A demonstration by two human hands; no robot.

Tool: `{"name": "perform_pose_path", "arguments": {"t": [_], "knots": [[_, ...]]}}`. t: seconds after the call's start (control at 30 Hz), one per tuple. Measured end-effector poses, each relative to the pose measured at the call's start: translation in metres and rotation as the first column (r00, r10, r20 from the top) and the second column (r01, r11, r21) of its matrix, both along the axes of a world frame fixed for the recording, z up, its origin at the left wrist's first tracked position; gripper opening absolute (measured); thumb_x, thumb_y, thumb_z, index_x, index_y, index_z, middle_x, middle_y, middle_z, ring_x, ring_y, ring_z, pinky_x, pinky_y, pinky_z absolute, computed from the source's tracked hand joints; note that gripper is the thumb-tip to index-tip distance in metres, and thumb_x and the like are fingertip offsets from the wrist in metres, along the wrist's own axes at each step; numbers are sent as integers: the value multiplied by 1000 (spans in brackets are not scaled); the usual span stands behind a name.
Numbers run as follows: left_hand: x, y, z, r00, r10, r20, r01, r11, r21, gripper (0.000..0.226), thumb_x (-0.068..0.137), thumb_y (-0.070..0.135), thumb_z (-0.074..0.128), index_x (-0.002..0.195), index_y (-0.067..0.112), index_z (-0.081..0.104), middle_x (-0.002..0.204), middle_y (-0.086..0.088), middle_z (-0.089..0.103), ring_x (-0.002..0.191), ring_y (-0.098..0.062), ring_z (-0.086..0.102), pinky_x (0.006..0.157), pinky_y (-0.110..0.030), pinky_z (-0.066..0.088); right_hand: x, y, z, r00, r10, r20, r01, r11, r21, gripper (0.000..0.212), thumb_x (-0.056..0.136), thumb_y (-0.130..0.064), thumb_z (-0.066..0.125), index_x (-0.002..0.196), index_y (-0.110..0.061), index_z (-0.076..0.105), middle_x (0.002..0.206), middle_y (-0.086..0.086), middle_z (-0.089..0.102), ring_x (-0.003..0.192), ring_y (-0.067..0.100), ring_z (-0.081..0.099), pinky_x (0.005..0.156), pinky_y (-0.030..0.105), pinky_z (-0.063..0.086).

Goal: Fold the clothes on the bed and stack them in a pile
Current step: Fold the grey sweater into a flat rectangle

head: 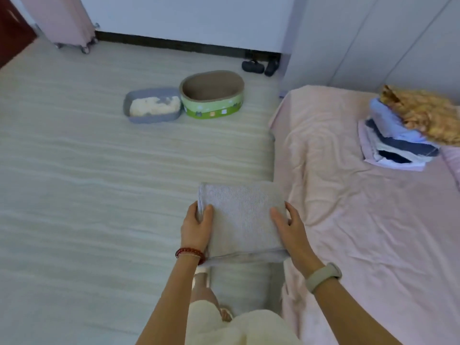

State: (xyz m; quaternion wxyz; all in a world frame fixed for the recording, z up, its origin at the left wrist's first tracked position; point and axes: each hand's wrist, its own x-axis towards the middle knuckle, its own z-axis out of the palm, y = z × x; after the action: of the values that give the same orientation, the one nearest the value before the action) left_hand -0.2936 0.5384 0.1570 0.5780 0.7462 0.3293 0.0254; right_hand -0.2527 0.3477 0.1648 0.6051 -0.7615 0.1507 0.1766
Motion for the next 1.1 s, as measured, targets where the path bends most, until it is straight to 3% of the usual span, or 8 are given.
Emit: {"name": "perform_pose_path", "arguments": {"t": [0.13, 0.4, 0.53, 0.67, 0.8, 0.9, 0.97, 1.1], "knots": [[102, -8, -2, 979, -202, 23, 202, 979, -5, 31, 94, 31, 51, 120, 14, 54, 100, 4, 58, 92, -18, 55, 80, -29, 43, 64, -12, 3, 983, -181, 31, 182, 983, -15, 49, 91, -34, 54, 135, -18, 39, 130, 8, 51, 106, 19, 54, 90, 32, 47], [284, -57, 10, 831, -555, 35, 556, 830, -29, 30, 94, 30, 51, 120, 15, 53, 105, 1, 58, 96, -21, 55, 85, -33, 45, 172, -50, 13, 850, -526, 29, 526, 847, -68, 55, 90, -39, 54, 139, -19, 37, 131, 7, 51, 110, 23, 54, 92, 35, 46], [348, -112, 15, 749, -661, 48, 662, 745, -82, 22, 93, 29, 51, 113, 21, 53, 93, 9, 58, 94, -21, 57, 83, -33, 45, 214, -97, 18, 775, -632, 26, 631, 771, -86, 56, 90, -41, 55, 139, -21, 38, 130, 8, 52, 108, 23, 54, 92, 36, 46], [416, -192, 19, 689, -721, 66, 723, 679, -125, 28, 93, 32, 50, 118, 20, 51, 99, 6, 58, 95, -20, 54, 87, -33, 44, 272, -172, 26, 721, -687, 85, 693, 713, -110, 55, 89, -42, 55, 138, -21, 41, 130, 7, 53, 99, 18, 55, 81, 26, 43], [489, -294, 31, 685, -716, 135, 729, 674, -119, 39, 93, 33, 49, 127, 14, 46, 113, -4, 58, 101, -24, 55, 90, -34, 44, 351, -278, 49, 740, -656, 149, 671, 735, -94, 52, 90, -41, 54, 137, -23, 42, 129, 3, 52, 87, 4, 54, 64, 9, 43], [534, -373, 48, 725, -657, 206, 688, 699, -194, 43, 95, 34, 47, 132, 14, 39, 99, 10, 55, 86, -11, 55, 74, -26, 42, 415, -361, 72, 760, -618, 202, 644, 758, -103, 52, 90, -39, 55, 138, -23, 42, 136, 3, 49, 107, 15, 53, 89, 27, 45], [564, -421, 56, 739, -626, 250, 673, 701, -235, 43, 95, 32, 46, 134, 16, 35, 105, 11, 53, 94, -11, 55, 79, -24, 43, 457, -413, 81, 780, -587, 215, 618, 778, -116, 54, 90, -40, 55, 140, -23, 41, 140, 4, 46, 119, 22, 50, 101, 37, 42], [617, -500, 45, 785, -549, 287, 616, 737, -278, 42, 95, 26, 48, 133, 17, 33, 116, 3, 50, 101, -15, 51, 89, -27, 44, 532, -497, 75, 833, -497, 242, 538, 831, -142, 54, 92, -38, 52, 142, -22, 38, 142, 1, 44, 117, 18, 50, 92, 25, 42]]}}
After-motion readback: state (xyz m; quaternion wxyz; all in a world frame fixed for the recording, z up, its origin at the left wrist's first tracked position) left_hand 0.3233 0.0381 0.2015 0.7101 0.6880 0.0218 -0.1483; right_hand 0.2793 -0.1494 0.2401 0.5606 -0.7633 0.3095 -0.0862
